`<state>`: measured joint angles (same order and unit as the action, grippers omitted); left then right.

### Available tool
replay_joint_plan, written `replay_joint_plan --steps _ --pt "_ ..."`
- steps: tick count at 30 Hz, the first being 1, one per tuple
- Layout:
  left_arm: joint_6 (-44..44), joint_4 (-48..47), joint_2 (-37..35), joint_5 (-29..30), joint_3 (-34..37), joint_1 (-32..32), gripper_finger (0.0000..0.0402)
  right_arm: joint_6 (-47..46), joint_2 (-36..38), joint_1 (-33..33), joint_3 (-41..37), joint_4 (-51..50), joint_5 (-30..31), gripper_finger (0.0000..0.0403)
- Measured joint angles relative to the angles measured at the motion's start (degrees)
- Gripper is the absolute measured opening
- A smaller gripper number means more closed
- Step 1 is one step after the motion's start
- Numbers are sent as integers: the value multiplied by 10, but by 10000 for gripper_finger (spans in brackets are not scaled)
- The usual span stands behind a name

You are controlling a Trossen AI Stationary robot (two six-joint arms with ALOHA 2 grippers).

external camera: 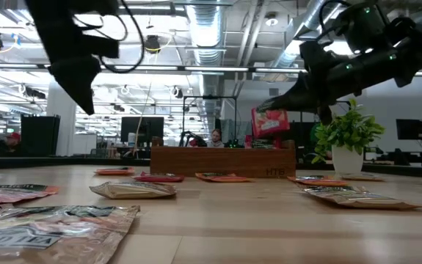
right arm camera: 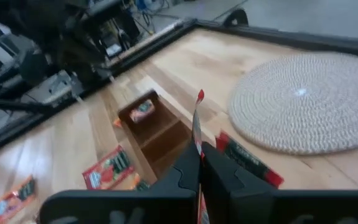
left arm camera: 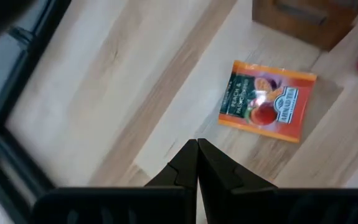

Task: Pick & Place Tea
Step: Put the left red tea bag into the right slot of the wooden organizer

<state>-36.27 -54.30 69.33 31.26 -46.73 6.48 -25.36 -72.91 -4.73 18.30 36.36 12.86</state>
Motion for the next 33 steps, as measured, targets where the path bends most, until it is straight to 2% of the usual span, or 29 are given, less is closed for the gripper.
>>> replay_joint_plan --steps 8,13,16,22,33 --pt "-47 79 -176 -7 94 -1 0 4 -89 1 0 106 -16 0" --pt "-59 81 -261 -7 107 -1 0 7 -128 -5 0 130 -34 0" --pt "-59 81 -297 -6 108 -1 0 40 -136 -9 0 134 -57 0" --pt "-59 79 -337 -3 108 -1 0 59 -137 -12 0 135 -56 0" --pt "-52 77 -337 -2 108 -1 0 59 -137 -26 0 135 -54 0"
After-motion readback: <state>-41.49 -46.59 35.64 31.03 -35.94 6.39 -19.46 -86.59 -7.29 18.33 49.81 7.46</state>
